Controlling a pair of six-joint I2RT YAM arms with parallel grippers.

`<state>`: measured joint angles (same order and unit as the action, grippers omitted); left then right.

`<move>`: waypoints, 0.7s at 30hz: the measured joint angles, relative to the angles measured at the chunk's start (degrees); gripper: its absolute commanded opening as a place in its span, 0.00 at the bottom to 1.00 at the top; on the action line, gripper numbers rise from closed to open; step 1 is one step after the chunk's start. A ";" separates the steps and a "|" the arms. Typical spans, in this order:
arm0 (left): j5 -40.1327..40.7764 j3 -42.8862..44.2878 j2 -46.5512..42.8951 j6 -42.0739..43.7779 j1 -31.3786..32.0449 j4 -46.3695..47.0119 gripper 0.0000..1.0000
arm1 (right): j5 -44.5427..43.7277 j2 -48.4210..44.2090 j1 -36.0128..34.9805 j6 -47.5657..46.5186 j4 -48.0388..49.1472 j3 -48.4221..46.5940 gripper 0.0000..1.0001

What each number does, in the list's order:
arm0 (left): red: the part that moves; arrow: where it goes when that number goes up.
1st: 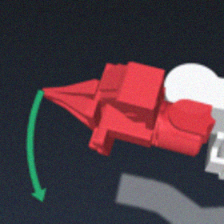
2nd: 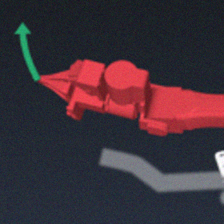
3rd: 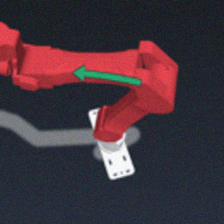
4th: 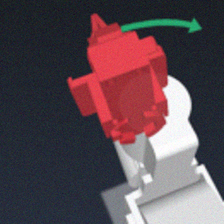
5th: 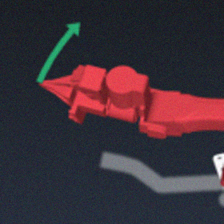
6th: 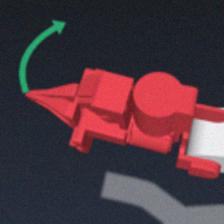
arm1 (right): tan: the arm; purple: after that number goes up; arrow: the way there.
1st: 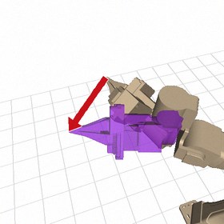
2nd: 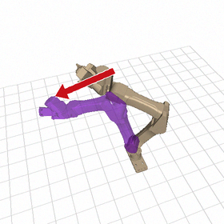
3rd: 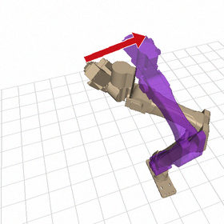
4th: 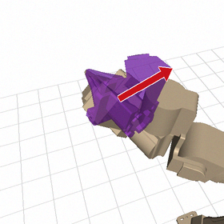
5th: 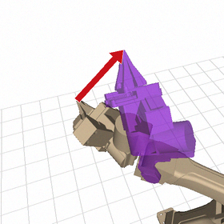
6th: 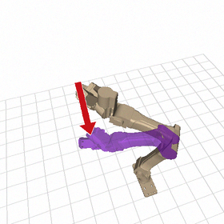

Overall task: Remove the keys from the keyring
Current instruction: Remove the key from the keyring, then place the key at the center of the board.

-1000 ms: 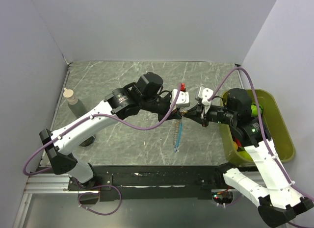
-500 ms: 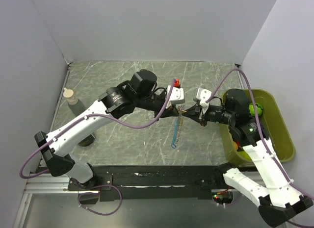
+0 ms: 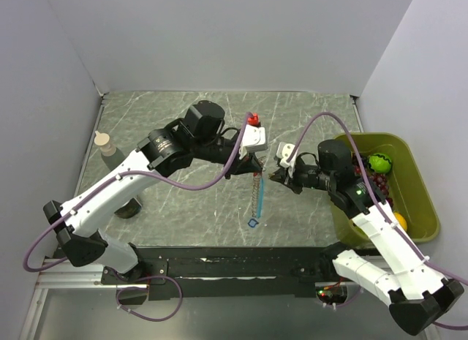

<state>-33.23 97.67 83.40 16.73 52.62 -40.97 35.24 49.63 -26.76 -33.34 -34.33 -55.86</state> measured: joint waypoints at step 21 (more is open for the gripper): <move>-2.91 -4.83 -13.49 6.21 -7.72 -3.85 0.01 | -8.79 30.36 8.44 10.69 5.03 -12.63 0.00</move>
<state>-36.14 92.84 69.91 22.94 44.91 -44.82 26.46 79.99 -18.33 -22.65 -29.30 -68.49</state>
